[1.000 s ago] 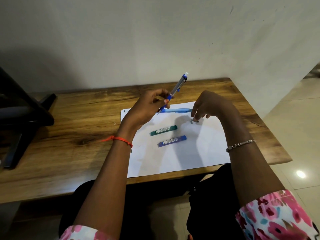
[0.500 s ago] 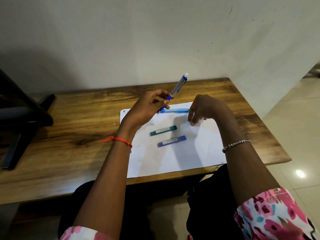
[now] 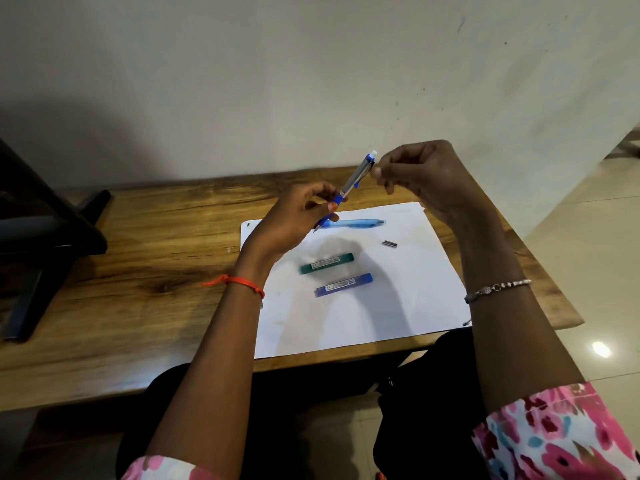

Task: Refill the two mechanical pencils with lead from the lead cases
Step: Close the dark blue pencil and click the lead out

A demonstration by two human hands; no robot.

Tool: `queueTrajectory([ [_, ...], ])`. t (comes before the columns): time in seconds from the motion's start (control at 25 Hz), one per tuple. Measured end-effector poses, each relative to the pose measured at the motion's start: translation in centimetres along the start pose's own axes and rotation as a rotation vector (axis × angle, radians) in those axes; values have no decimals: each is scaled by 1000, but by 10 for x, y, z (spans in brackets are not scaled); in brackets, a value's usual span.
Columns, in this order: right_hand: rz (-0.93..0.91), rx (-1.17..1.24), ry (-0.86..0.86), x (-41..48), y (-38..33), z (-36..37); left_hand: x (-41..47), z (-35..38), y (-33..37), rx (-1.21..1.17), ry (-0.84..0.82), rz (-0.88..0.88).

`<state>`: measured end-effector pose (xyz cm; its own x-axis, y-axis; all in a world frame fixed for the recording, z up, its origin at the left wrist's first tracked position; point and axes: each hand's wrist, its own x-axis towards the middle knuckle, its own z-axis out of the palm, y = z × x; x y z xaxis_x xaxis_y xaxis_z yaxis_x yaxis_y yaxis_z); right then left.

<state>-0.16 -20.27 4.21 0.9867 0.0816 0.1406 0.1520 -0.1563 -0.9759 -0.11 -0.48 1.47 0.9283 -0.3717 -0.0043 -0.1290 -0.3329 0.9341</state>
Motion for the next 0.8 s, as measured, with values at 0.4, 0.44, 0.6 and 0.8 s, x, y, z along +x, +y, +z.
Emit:
queueTrajectory([
  [0.4,-199,267,71,2,0,2,0,3,0,28,-6,0],
  [0.44,-198,265,79,2,-1,3,1,3,0,26,-9,0],
  [0.6,-207,232,101,2,-1,5,1,3,-1,26,-13,-2],
  [0.8,-214,180,86,3,-1,3,1,2,0,35,-16,-2],
])
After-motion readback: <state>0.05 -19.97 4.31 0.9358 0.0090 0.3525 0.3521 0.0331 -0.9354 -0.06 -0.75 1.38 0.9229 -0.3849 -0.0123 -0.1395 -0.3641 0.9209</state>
